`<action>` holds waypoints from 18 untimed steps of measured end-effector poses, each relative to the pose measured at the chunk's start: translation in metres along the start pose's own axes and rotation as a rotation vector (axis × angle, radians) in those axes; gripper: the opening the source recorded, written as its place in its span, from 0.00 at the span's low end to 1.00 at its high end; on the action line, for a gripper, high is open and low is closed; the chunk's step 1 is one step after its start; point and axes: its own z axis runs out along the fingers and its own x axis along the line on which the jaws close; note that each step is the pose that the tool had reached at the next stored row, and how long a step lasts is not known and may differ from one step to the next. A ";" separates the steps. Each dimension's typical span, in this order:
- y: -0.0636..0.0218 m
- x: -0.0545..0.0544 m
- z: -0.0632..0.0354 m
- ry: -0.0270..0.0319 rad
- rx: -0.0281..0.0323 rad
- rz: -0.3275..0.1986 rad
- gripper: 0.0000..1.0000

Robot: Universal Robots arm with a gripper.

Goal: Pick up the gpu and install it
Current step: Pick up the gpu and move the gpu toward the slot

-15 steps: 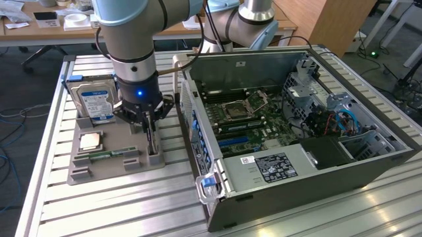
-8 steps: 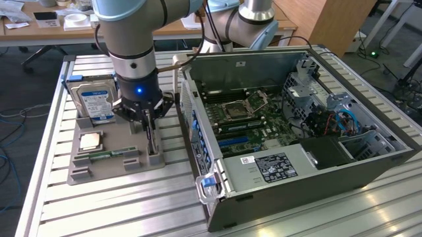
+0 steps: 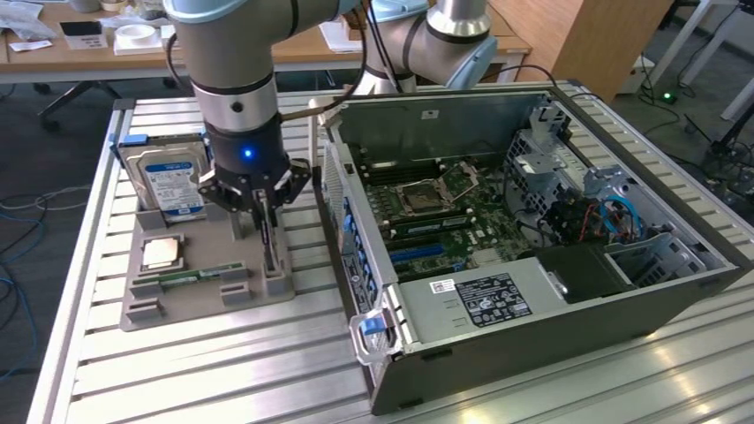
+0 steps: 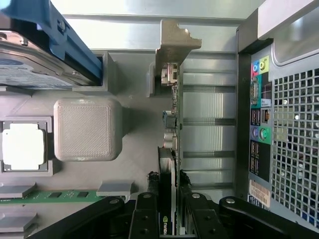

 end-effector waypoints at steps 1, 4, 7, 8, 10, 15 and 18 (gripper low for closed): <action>0.0001 0.000 -0.0013 0.0000 -0.0001 0.000 0.26; 0.0002 0.000 -0.0044 0.0000 -0.0001 0.000 0.26; 0.0003 0.000 -0.0076 -0.0001 -0.0001 0.000 0.26; 0.0003 0.000 -0.0086 0.0000 -0.0001 0.000 0.26; 0.0004 0.000 -0.0105 0.0000 0.0000 0.000 0.26; 0.0006 -0.001 -0.0159 0.0000 -0.0001 0.000 0.26; 0.0008 -0.001 -0.0197 -0.0001 -0.0001 0.000 0.26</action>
